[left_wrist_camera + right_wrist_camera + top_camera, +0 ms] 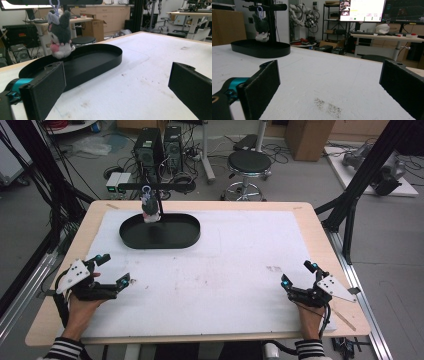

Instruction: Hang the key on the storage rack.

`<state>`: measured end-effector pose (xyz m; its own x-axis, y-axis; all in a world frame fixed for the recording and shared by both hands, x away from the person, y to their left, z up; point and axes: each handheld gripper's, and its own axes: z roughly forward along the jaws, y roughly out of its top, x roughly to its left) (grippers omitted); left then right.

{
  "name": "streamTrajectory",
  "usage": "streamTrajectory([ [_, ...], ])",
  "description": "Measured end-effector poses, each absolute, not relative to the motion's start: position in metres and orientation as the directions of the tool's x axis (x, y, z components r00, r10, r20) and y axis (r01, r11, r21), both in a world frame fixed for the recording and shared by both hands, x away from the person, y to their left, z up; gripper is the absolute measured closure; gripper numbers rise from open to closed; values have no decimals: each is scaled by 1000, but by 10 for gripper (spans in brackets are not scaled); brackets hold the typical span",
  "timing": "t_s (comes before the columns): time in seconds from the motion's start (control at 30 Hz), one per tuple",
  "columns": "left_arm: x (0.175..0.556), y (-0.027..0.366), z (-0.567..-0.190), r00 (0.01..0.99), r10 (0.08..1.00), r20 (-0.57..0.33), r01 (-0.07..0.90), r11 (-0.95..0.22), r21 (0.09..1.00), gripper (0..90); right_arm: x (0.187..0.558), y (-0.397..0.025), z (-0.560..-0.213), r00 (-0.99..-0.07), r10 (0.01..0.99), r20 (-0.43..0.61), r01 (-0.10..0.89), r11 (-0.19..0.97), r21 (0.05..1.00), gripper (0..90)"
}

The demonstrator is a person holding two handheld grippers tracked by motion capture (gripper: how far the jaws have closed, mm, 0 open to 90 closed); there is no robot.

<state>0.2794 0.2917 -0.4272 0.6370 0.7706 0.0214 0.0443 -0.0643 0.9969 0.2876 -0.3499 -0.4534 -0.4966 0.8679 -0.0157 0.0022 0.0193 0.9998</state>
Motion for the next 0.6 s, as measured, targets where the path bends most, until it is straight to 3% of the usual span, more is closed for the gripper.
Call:
streamTrajectory([
  [0.6, 263, 300, -454, 580, 815, 8, -28, 11, 1000, 17, 288, -350, -453, -493, 870, -18, 2, 22, 1000, 21],
])
